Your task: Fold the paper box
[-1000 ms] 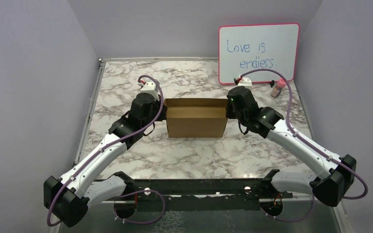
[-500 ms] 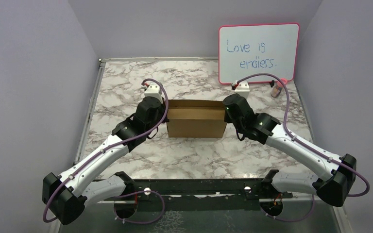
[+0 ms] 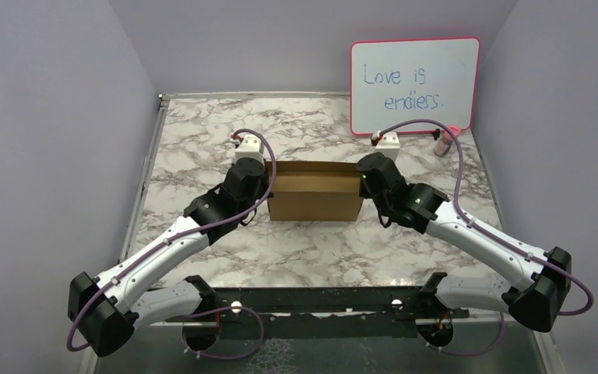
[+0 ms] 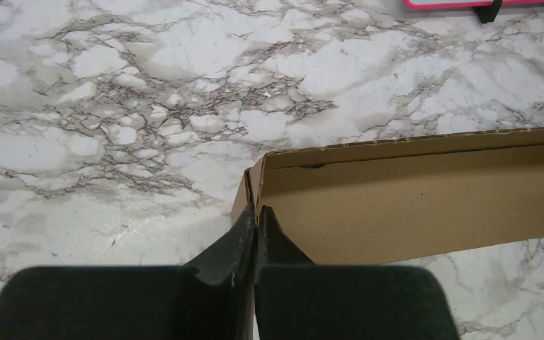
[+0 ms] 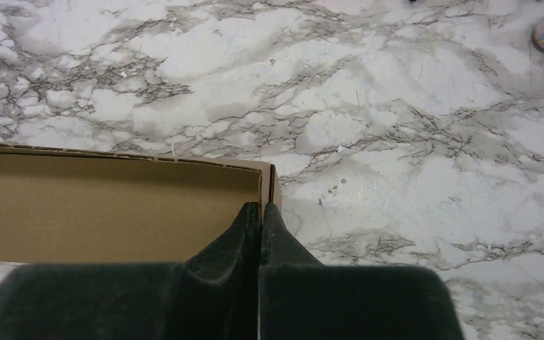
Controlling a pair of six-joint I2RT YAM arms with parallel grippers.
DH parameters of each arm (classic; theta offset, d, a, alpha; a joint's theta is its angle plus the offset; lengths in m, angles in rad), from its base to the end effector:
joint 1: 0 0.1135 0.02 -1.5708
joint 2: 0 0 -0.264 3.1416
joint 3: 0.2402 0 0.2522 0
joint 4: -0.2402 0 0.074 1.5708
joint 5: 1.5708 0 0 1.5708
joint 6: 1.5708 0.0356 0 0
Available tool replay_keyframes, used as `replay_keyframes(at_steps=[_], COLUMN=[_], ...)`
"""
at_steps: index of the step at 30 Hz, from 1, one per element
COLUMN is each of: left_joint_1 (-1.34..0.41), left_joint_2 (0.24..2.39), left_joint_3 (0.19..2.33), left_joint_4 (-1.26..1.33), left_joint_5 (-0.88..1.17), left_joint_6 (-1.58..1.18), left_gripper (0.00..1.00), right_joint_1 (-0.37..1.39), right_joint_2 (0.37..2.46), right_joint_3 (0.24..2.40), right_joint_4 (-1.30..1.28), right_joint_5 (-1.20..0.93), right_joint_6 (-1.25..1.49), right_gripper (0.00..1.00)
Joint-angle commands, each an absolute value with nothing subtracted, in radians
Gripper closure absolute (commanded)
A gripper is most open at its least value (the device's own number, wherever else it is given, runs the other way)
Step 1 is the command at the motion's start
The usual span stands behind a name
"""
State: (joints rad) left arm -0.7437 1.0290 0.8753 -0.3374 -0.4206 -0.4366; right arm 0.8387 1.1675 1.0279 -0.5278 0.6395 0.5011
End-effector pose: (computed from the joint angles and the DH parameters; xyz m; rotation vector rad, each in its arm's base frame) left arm 0.1784 -0.1444 0.3113 0.0535 2.0293 -0.3143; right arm 0.1815 0.1702 0.3182 -0.0199 2.0916 0.0861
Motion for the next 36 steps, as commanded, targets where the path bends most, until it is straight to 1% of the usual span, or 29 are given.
replay_keyframes(at_steps=[1,10,15,19,31,36], left_joint_1=[-0.773,-0.787,-0.803,-0.806,-0.829,-0.836], left_joint_2=[1.069,1.075,1.083,1.07,1.075,1.064], left_joint_3=[0.872,0.854,0.845,0.863,0.893,0.918], left_joint_4=[-0.428,-0.426,-0.427,-0.437,-0.435,-0.435], left_joint_5=[-0.394,-0.396,-0.435,-0.467,-0.428,-0.457], left_joint_6=[-0.436,-0.467,-0.464,-0.445,-0.469,-0.447], left_gripper=[1.0,1.0,1.0,1.0,1.0,1.0], right_joint_1=[0.862,0.866,0.871,0.873,0.876,0.876], right_joint_2=[1.18,1.174,1.17,1.17,1.153,1.156], right_joint_3=[0.991,0.972,0.959,0.953,0.929,0.925], right_joint_4=[-0.549,-0.521,-0.509,-0.504,-0.464,-0.456], right_joint_5=[0.581,0.575,0.58,0.579,0.555,0.551], right_joint_6=[0.529,0.532,0.53,0.53,0.528,0.528], right_gripper=[0.99,0.98,0.99,0.99,0.98,0.98])
